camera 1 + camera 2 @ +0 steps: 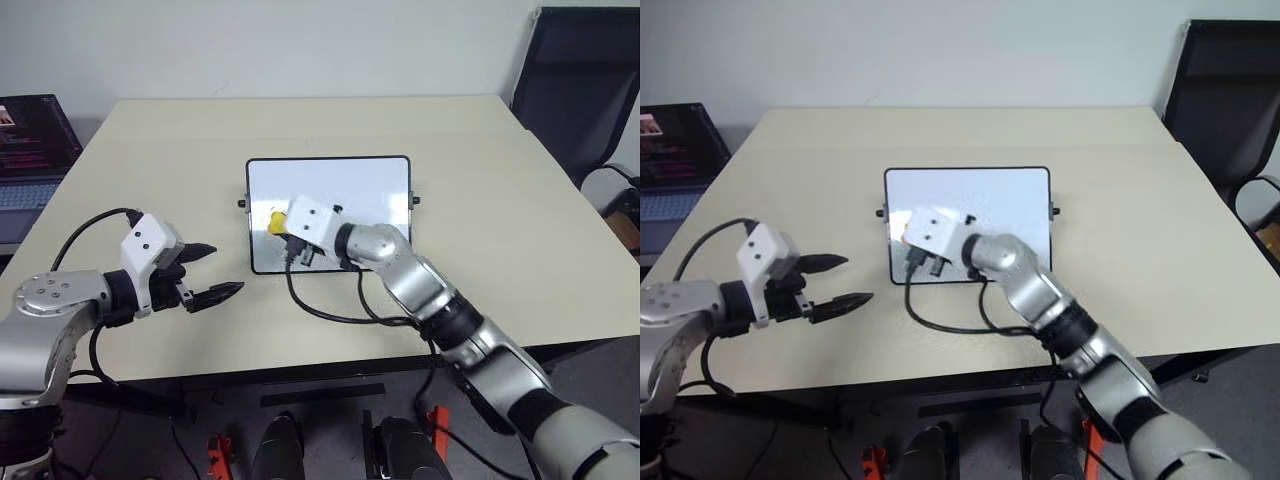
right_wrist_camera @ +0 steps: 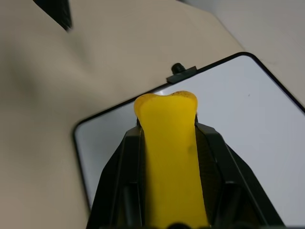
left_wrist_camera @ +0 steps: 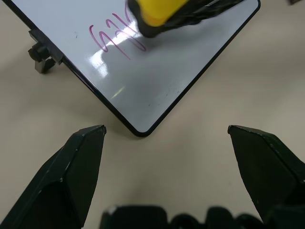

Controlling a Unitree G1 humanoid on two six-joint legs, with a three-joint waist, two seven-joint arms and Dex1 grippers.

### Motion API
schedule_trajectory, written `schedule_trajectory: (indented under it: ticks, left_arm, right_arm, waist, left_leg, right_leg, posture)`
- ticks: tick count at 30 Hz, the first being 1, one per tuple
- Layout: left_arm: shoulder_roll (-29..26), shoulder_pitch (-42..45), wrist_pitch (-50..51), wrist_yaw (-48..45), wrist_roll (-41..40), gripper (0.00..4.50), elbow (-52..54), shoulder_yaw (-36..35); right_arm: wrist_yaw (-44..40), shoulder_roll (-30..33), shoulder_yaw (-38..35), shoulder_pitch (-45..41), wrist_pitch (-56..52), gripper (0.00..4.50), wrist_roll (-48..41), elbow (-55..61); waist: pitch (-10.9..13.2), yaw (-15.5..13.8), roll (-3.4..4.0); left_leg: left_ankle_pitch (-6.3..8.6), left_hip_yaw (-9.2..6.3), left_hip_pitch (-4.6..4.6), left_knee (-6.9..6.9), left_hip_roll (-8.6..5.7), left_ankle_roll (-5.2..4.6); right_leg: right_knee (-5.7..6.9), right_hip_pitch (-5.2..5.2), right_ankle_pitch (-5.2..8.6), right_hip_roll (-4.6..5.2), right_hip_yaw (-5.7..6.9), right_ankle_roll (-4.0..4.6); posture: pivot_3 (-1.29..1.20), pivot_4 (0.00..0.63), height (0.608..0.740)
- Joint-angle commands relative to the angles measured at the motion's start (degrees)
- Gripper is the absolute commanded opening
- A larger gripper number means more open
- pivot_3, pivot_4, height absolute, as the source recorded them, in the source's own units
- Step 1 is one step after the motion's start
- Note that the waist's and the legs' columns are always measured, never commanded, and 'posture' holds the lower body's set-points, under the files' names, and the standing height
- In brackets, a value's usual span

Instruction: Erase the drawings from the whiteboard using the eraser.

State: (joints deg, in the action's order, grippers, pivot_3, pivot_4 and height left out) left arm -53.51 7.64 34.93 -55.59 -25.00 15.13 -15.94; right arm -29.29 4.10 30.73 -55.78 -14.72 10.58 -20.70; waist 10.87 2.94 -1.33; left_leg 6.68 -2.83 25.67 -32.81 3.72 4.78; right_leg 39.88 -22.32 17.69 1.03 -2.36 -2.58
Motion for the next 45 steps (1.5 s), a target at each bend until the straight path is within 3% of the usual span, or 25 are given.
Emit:
schedule_trajectory:
  ticks: [1, 10, 19, 26, 30, 36, 40, 43, 45]
  left_arm:
    - [-1.7, -0.4, -0.3, 0.5, 0.1, 4.50, -0.2, -3.0]
    - [-1.9, -1.6, -0.2, 1.5, 0.1, 4.50, 1.1, -3.0]
    - [-1.7, -3.6, 0.1, 2.7, -0.9, 4.50, 3.4, -3.9]
    - [-1.9, -3.2, -0.2, 2.8, -1.1, 4.50, 2.9, -3.7]
    - [-1.8, -2.8, -0.3, 2.8, -1.2, 4.50, 2.8, -3.3]
    - [-1.8, -2.2, -0.5, 2.6, -1.2, 4.50, 2.4, -2.9]
    - [-1.8, -1.6, -0.7, 2.4, -1.1, 4.50, 1.9, -2.3]
    - [-1.9, -1.1, -0.8, 2.1, -1.0, 4.50, 1.5, -1.8]
    - [-1.9, -0.8, -0.8, 1.9, -1.1, 4.50, 1.4, -1.6]
  right_arm:
    - [2.0, -2.7, -0.2, -4.9, 8.7, 1.09, 2.4, -8.9]
    - [6.4, -8.4, -3.6, -17.1, 15.8, 1.09, 5.1, -36.8]
    - [-6.4, -6.8, 0.7, -16.5, 18.4, 1.09, 10.3, -42.7]
    - [11.4, -6.8, -3.7, -21.2, 21.8, 1.09, 11.1, -45.9]
    - [5.6, -6.9, -3.0, -19.9, 19.8, 1.09, 11.6, -47.8]
    - [-10.0, -3.7, 3.1, -15.1, 21.8, 1.09, 15.7, -44.6]
    - [-0.7, -3.1, 2.3, -16.5, 22.8, 1.09, 17.2, -43.9]
    - [11.9, -3.4, -1.1, -20.1, 23.9, 1.09, 16.7, -44.7]
    - [10.3, -3.3, -0.5, -20.0, 24.1, 1.09, 16.8, -45.5]
  waist:
    - [0.0, -0.1, -0.02]
    - [0.1, 0.2, -0.11]
    - [0.1, 0.1, -0.14]
    - [0.1, -0.2, -0.13]
    - [0.0, -0.2, -0.20]
    - [0.0, -0.2, -0.22]
    - [0.0, -0.2, -0.22]
    - [0.0, -0.3, -0.17]
    - [0.0, -0.4, -0.20]
  left_leg:
    - [0.00, 0.00, 0.01, 0.05, 0.00, 0.00]
    - [0.04, 0.01, 0.01, 0.27, 0.03, 0.05]
    - [0.04, 0.04, -0.27, 0.27, 0.03, 0.05]
    - [0.03, 0.02, -0.43, 0.27, 0.03, 0.05]
    - [0.03, 0.03, -0.52, 0.26, 0.02, 0.06]
    - [0.03, 0.10, -0.77, 0.28, 0.04, 0.05]
    - [0.03, 0.09, -0.83, 0.28, 0.03, 0.06]
    - [0.08, 0.07, -0.82, 0.28, 0.03, 0.13]
    - [0.22, 0.03, -0.80, 0.28, 0.02, 0.36]
  right_leg:
    - [-0.01, 0.00, -0.02, 0.00, 0.01, -0.03]
    - [0.01, -0.09, -0.07, -0.02, 0.04, 0.21]
    - [0.05, 0.05, 0.08, -0.01, -0.02, 0.16]
    - [0.10, 0.02, 0.11, 0.00, -0.02, 0.39]
    - [0.06, 0.02, 0.05, 0.02, -0.05, 0.41]
    - [0.08, 0.15, 0.14, 0.01, -0.10, 0.45]
    - [0.08, 0.19, 0.09, 0.02, -0.10, 0.40]
    - [0.08, 0.11, -0.07, 0.07, -0.09, 0.52]
    - [0.08, 0.06, -0.10, 0.12, -0.07, 0.57]
  posture:
    - [0.00, 0.150, 0.740]
    - [0.00, 0.150, 0.740]
    - [0.00, 0.150, 0.740]
    - [0.00, 0.150, 0.740]
    - [0.00, 0.150, 0.740]
    - [0.00, 0.150, 0.740]
    - [0.00, 0.150, 0.740]
    - [0.00, 0.150, 0.740]
    - [0.00, 0.150, 0.740]
